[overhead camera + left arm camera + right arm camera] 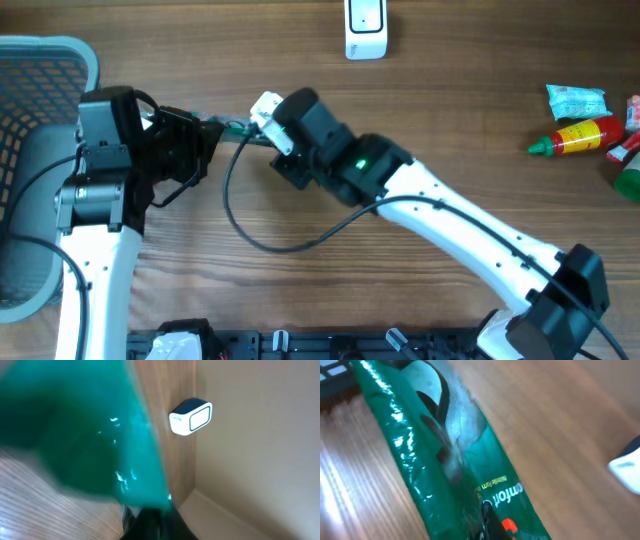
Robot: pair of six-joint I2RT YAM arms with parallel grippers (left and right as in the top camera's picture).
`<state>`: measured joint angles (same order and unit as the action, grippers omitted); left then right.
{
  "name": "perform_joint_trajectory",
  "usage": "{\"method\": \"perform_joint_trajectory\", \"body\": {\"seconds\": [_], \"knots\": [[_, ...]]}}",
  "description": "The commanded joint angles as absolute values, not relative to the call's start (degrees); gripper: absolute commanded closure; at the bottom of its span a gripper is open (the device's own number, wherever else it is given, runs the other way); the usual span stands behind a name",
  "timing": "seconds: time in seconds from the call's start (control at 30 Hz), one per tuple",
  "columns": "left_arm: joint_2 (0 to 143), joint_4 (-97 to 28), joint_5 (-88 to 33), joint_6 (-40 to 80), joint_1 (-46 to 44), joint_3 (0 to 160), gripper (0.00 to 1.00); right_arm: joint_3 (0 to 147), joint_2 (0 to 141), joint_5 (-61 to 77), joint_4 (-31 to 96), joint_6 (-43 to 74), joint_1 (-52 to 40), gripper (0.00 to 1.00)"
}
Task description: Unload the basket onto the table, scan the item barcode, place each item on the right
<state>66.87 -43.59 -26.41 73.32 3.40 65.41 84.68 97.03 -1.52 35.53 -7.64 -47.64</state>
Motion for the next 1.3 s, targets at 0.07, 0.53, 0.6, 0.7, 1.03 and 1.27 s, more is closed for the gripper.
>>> {"method": "perform_joint_trajectory", "body": {"seconds": [0.07, 0.53, 0.6, 0.7, 1.03, 1.27], "knots": [[64.16, -43.16, -24.97, 69.19, 4.03, 65.58, 0.00, 84.75, 91.88, 16.12, 39.79, 0.47, -40.77, 0.96], [64.18, -58.83, -7.11, 46.46, 2.42, 65.56, 0.00, 84.75, 73.03, 54.43, 68.73, 2.96, -24.62, 0.95], [64.18, -62.94, -2.90, 46.48, 1.04, 65.56, 0.00, 84.75, 70.74, 57.67, 71.77, 3.03, -24.29, 0.95], [64.18, -66.92, -0.08, 46.72, -1.58, 65.56, 0.00, 84.75, 67.94, 64.16, 73.82, 3.62, -24.29, 0.95], [65.32, -71.02, 4.80, 46.68, -14.33, 63.90, 0.00, 84.75, 64.90, 68.93, 69.52, 23.22, -24.29, 0.96], [65.58, -78.81, 4.80, 46.68, -14.68, 63.90, 0.00, 84.75, 64.86, 69.08, 69.52, 25.43, -24.29, 0.96]]}}
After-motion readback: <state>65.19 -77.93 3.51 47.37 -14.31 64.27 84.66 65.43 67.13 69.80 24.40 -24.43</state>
